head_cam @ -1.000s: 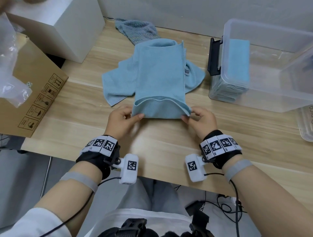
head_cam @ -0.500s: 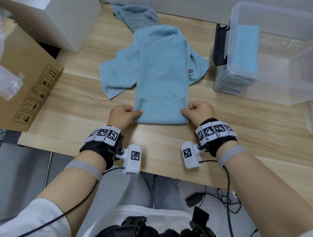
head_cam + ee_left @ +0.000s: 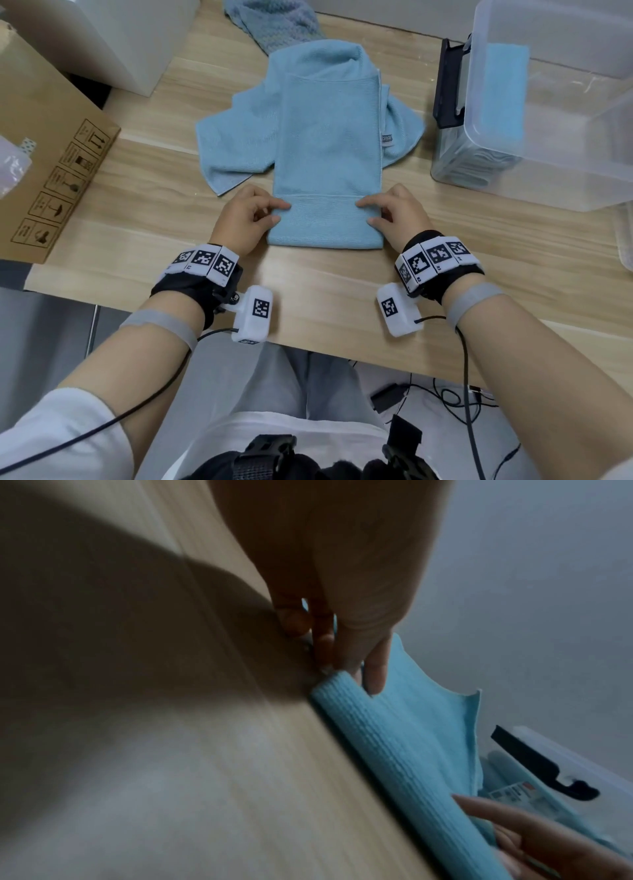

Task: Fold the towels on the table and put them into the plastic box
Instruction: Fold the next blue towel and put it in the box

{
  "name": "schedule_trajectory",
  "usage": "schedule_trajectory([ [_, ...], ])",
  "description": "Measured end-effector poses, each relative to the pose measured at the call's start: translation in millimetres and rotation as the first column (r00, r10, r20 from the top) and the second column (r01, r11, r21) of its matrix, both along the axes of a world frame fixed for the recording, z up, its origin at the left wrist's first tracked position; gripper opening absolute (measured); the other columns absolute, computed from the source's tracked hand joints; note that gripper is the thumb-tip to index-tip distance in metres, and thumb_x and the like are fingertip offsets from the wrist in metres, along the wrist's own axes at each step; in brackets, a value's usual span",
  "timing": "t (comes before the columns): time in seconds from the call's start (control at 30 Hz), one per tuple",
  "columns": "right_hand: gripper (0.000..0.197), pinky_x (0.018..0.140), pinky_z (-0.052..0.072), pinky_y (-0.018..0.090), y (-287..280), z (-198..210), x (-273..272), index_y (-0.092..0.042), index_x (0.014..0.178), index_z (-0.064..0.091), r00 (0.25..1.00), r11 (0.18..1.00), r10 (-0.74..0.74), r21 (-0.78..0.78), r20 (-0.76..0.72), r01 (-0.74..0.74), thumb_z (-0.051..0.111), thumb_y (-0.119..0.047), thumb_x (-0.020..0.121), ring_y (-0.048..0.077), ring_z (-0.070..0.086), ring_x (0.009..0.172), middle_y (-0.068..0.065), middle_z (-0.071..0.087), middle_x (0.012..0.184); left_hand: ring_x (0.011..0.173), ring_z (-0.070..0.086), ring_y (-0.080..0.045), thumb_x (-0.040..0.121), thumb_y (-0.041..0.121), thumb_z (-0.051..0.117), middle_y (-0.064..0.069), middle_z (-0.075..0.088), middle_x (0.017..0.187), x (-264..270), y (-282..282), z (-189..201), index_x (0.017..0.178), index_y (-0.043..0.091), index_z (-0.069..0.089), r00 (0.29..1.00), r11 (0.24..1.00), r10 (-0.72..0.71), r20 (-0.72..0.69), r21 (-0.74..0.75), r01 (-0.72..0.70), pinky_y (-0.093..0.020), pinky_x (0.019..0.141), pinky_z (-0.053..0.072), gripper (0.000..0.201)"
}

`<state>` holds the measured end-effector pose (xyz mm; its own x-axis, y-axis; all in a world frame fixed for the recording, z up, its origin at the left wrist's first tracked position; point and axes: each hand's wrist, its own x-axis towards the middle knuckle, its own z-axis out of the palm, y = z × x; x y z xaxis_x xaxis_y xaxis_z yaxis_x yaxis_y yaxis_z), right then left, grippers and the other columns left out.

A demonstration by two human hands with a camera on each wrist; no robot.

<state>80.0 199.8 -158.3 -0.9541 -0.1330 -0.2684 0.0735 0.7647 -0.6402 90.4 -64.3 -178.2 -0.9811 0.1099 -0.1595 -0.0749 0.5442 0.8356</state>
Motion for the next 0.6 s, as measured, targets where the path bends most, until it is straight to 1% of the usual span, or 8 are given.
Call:
schedule_trajectory([
  [0.1, 0.034, 0.077, 0.032, 0.016, 5.5, -4.7, -0.2, -0.027, 0.114, 0.064, 1.000, 1.000, 0.028, -0.012, -0.011, -0.028, 0.050, -0.008, 0.090, 0.013, 0.043, 0.083, -0.015, 0.032, 0.078, 0.077, 0.046, 0.002, 0.084, -0.001, 0.056, 0.016, 0.042, 0.089, -1.2, -5.5, 2.3, 0.113, 0.024, 0.064, 0.997, 0.993, -0.071, -0.025, -0.099, 0.068, -0.007, 0.076, 0.034, 0.039],
  [0.17, 0.043, 0.079, 0.034, 0.018, 9.4, -7.7, -0.7, -0.029, 0.115, 0.063, 0.999, 0.999, 0.046, 0.008, -0.004, -0.046, 0.045, -0.001, 0.089, 0.014, 0.043, 0.082, -0.015, 0.031, 0.078, 0.079, 0.046, -0.005, 0.082, -0.007, 0.052, 0.017, 0.040, 0.091, -2.3, -7.8, 6.0, 0.116, 0.024, 0.063, 0.995, 0.986, -0.095, 0.007, -0.135, 0.095, -0.006, 0.077, 0.034, 0.047],
  [0.23, 0.046, 0.080, 0.038, 0.021, 10.5, -9.2, -1.6, -0.030, 0.116, 0.062, 0.998, 0.998, 0.062, 0.013, 0.004, -0.062, 0.045, 0.001, 0.088, 0.015, 0.043, 0.082, -0.015, 0.030, 0.079, 0.075, 0.046, -0.014, 0.083, -0.003, 0.056, 0.012, 0.039, 0.092, -4.1, -8.0, 9.3, 0.115, 0.022, 0.064, 0.993, 0.982, -0.111, 0.030, -0.152, 0.114, -0.011, 0.078, 0.037, 0.043],
  [0.3, 0.043, 0.080, 0.041, 0.025, 9.9, -12.0, -1.8, -0.031, 0.114, 0.063, 0.999, 0.999, 0.052, -0.006, -0.014, -0.052, 0.049, -0.001, 0.087, 0.016, 0.044, 0.080, -0.014, 0.030, 0.079, 0.067, 0.045, -0.011, 0.082, 0.003, 0.061, 0.007, 0.039, 0.094, -5.9, -7.1, 10.4, 0.113, 0.023, 0.064, 0.992, 0.978, -0.127, 0.021, -0.165, 0.129, -0.021, 0.080, 0.040, 0.037],
  [0.37, 0.039, 0.079, 0.042, 0.024, 7.7, -14.9, -0.7, -0.031, 0.110, 0.065, 0.999, 0.999, 0.020, -0.029, -0.041, -0.021, 0.053, -0.003, 0.086, 0.014, 0.044, 0.078, -0.014, 0.031, 0.078, 0.066, 0.043, -0.003, 0.081, 0.001, 0.062, 0.003, 0.041, 0.097, -7.1, -5.7, 8.0, 0.110, 0.023, 0.066, 0.992, 0.974, -0.122, 0.005, -0.189, 0.121, -0.023, 0.079, 0.039, 0.037],
  [0.5, 0.030, 0.073, 0.036, 0.007, 5.2, -14.0, 1.6, -0.027, 0.097, 0.069, 0.992, 0.984, -0.091, -0.159, -0.091, 0.076, 0.063, -0.003, 0.080, 0.000, 0.041, 0.071, -0.013, 0.033, 0.077, 0.071, 0.044, 0.001, 0.082, -0.002, 0.057, 0.004, 0.040, 0.091, -9.5, -3.0, 5.3, 0.104, 0.020, 0.068, 0.998, 0.985, -0.049, -0.028, -0.164, 0.043, -0.014, 0.075, 0.036, 0.033],
  [0.57, 0.036, 0.073, 0.036, 0.004, 7.1, -11.3, 4.4, -0.028, 0.093, 0.067, 0.987, 0.964, -0.124, -0.249, -0.101, 0.096, 0.065, 0.004, 0.076, -0.004, 0.042, 0.072, -0.012, 0.034, 0.080, 0.079, 0.046, 0.005, 0.081, -0.003, 0.060, 0.009, 0.038, 0.088, -8.4, -2.5, 6.3, 0.104, 0.012, 0.069, 0.999, 0.997, -0.026, -0.043, -0.071, 0.023, -0.006, 0.076, 0.035, 0.029],
  [0.6, 0.038, 0.072, 0.037, 0.004, 8.2, -9.6, 6.6, -0.027, 0.092, 0.066, 0.985, 0.955, -0.136, -0.278, -0.110, 0.100, 0.065, 0.007, 0.075, -0.007, 0.043, 0.073, -0.012, 0.034, 0.082, 0.083, 0.046, 0.011, 0.078, -0.005, 0.063, 0.012, 0.039, 0.090, -6.9, -2.9, 7.0, 0.104, 0.008, 0.069, 0.998, 0.999, -0.025, -0.054, -0.026, 0.024, -0.002, 0.078, 0.034, 0.029],
])
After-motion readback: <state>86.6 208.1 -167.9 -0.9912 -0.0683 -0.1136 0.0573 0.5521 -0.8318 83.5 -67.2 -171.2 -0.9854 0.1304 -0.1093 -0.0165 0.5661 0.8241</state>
